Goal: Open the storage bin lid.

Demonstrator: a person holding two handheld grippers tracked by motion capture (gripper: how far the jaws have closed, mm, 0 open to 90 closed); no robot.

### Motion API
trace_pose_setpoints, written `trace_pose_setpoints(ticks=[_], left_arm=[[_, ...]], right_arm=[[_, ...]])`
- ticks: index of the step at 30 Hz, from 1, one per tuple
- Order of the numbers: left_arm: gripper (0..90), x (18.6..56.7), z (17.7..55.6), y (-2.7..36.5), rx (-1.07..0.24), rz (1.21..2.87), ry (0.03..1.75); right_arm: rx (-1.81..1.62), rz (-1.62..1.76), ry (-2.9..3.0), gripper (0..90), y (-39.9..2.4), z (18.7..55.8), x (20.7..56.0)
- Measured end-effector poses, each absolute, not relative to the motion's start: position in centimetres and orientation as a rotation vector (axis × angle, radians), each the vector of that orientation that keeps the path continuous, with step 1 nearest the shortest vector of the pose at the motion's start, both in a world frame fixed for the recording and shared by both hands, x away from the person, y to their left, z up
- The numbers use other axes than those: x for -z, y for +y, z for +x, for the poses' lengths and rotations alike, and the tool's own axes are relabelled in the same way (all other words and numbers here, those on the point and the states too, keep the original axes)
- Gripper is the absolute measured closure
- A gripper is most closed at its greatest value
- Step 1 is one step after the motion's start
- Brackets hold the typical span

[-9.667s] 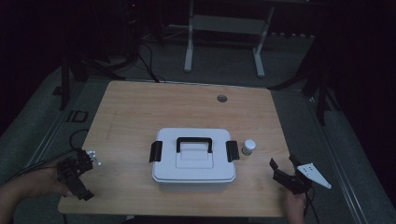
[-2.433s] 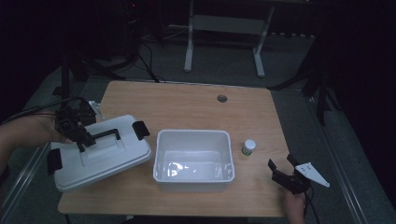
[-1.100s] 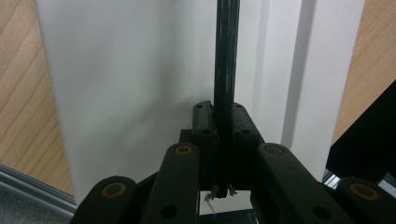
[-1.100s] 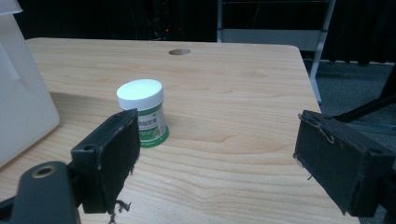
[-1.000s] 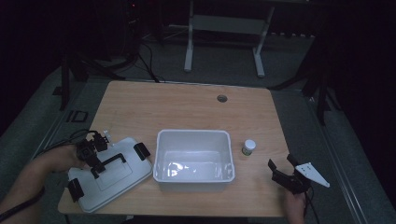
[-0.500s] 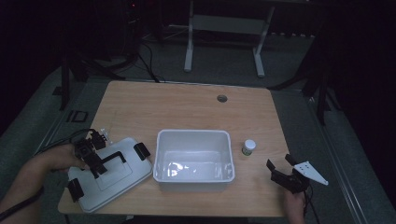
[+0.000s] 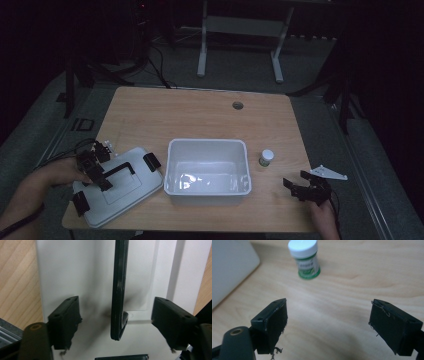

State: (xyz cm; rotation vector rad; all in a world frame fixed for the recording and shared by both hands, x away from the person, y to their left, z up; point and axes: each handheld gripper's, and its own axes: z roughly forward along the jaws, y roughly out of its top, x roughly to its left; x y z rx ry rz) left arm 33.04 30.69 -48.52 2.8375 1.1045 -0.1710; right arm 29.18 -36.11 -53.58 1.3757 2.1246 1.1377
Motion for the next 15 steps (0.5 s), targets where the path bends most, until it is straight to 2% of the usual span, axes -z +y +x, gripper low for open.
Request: trace_pose_setpoints(ticks=[1, 4, 8, 12, 15], left_arm=[[16.9, 48.5, 33.1, 30.7, 0.183, 2.841, 1.110], [14.9, 48.3, 33.1, 30.6, 0.186, 2.839, 1.122], [7.5, 48.1, 33.0, 30.6, 0.178, 2.846, 1.118], [2.9, 48.2, 32.8, 30.8, 0.204, 2.861, 1.134], [2.9, 48.3, 32.7, 30.9, 0.211, 2.864, 1.133]], right_arm=[[-1.098, 1.385, 2.167, 14.5, -35.9, 29.3, 53.4], [-0.986, 1.382, 2.235, 18.0, -35.3, 29.6, 53.0], [-0.922, 1.412, 2.313, 18.4, -35.1, 30.3, 52.6], [-0.777, 1.460, 2.435, 18.3, -34.7, 30.9, 52.4], [-0.662, 1.489, 2.510, 15.9, -34.3, 31.3, 52.2]])
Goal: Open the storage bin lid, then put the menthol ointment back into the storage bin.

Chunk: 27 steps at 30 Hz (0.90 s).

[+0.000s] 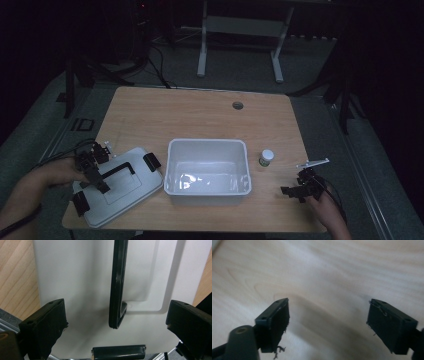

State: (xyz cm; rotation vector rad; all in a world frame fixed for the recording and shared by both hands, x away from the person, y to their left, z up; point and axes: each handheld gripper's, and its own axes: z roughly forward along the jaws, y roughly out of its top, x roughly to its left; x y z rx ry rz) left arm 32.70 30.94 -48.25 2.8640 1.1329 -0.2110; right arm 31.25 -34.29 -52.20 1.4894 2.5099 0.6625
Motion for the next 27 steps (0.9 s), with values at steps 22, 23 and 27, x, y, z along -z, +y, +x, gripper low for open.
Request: trace_pose_setpoints(ticks=[22, 23, 27], left_arm=[[2.9, 48.4, 32.2, 30.9, 0.255, 2.902, 1.112], [3.0, 48.4, 32.2, 30.9, 0.253, 2.901, 1.111], [3.0, 48.2, 32.3, 30.7, 0.230, 2.905, 1.110]], right_arm=[[-0.101, 1.398, 2.831, 13.5, -33.4, 34.7, 50.2], [-0.088, 1.398, 2.840, 13.5, -33.3, 34.9, 50.1], [-0.081, 1.396, 2.877, 13.5, -32.9, 35.5, 49.7]])
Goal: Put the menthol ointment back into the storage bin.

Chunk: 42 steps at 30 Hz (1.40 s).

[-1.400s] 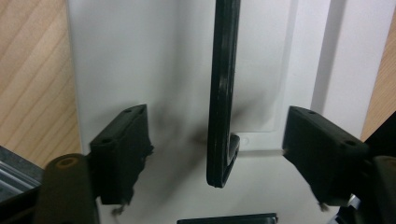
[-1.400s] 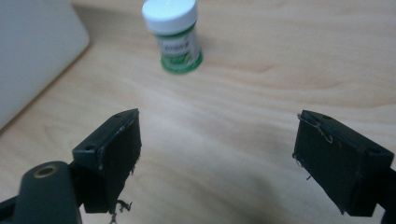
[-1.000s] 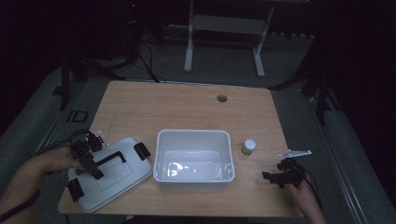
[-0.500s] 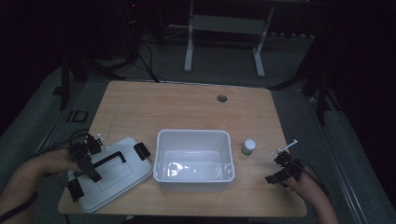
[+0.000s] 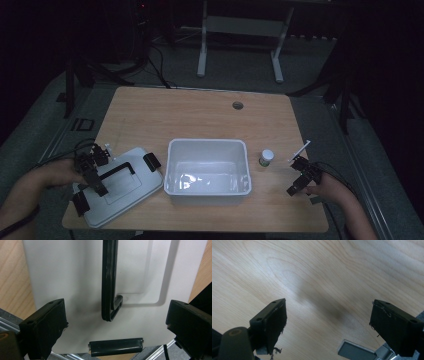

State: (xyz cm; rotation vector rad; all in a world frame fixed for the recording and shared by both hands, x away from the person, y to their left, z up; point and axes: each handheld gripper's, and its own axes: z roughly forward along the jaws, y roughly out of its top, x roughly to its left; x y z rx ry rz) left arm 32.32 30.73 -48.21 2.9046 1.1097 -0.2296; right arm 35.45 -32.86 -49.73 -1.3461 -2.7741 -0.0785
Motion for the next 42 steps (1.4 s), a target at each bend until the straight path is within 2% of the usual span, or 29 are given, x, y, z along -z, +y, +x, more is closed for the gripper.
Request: trace_pose_setpoints(ticks=[6, 29, 31, 42], left_arm=[[5.1, 48.3, 32.3, 30.7, 0.181, 2.923, 1.131], [5.1, 48.5, 32.1, 30.1, 0.177, 2.914, 1.094], [5.1, 48.5, 32.1, 30.1, 0.179, 2.913, 1.095], [5.1, 49.0, 32.0, 30.3, 0.179, 2.918, 1.090]], right_arm=[[0.101, -1.338, -2.801, 13.4, -32.1, 36.0, 49.3], [0.201, -1.303, -2.862, 14.9, -27.3, 40.5, 47.4], [0.204, -1.302, -2.865, 18.4, -26.9, 40.9, 47.3], [0.160, -1.267, -2.914, 22.4, -24.8, 42.8, 47.1]])
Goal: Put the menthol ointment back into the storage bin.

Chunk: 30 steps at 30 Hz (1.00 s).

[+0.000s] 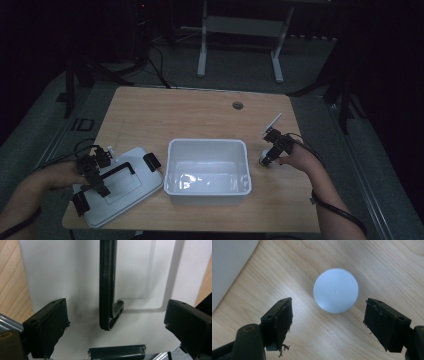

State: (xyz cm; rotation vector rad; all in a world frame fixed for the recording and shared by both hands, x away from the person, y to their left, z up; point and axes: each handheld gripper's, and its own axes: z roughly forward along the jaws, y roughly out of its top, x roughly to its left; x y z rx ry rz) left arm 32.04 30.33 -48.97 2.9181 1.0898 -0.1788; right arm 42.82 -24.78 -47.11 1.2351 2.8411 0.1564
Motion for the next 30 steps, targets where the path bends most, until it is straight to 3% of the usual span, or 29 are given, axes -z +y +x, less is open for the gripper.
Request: trace_pose_setpoints(ticks=[22, 30], left_arm=[[5.1, 48.7, 31.9, 30.7, 0.168, 2.893, 1.091], [5.1, 48.8, 31.8, 30.4, 0.181, 2.912, 1.085]], right_arm=[[-0.042, 1.192, 2.849, 48.5, -23.4, 44.3, 48.7], [-0.029, 1.133, 2.859, 49.8, -23.1, 44.0, 48.3]])
